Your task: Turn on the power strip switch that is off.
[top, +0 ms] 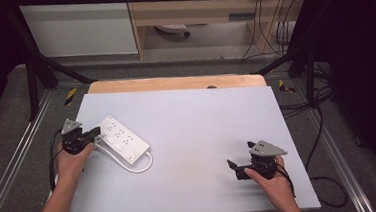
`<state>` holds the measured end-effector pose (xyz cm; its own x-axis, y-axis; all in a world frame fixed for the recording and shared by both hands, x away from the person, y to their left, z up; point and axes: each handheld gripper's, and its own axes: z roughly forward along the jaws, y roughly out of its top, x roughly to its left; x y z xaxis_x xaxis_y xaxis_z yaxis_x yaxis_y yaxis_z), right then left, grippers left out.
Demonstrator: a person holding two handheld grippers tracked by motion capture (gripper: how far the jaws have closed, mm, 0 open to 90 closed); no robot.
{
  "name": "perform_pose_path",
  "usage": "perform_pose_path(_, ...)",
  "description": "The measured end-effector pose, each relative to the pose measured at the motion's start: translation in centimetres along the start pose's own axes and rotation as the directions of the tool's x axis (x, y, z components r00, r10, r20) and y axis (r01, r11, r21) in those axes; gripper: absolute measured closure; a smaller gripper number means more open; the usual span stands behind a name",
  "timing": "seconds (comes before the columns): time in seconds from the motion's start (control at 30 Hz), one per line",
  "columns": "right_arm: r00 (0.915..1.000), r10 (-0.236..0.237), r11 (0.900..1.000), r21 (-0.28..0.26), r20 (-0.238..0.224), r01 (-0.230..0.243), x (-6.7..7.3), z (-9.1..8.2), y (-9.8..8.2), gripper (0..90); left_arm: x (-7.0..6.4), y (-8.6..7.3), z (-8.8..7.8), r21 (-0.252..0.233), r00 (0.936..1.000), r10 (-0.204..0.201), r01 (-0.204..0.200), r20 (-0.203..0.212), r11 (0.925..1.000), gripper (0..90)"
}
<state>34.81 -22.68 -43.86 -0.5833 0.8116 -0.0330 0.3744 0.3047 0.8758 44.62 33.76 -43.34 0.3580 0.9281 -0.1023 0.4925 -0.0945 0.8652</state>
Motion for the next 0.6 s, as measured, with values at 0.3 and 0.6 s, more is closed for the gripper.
perform_pose_path(0.3,1.0000,-0.002,1.000,0.002,-0.002,0.002,-0.02,0.01,0.00,2.7,-0.32,-0.32,0.18,0.009,0.9998,0.015,-0.015,0.008,0.9998,90.0)
perform_pose_path(0.6,1.0000,0.000,1.000,0.002,-0.003,0.000,-0.02,-0.05,0.00,2.7,-0.67,-0.52,0.38,0.007,0.9998,0.018,-0.018,0.013,0.9998,90.0)
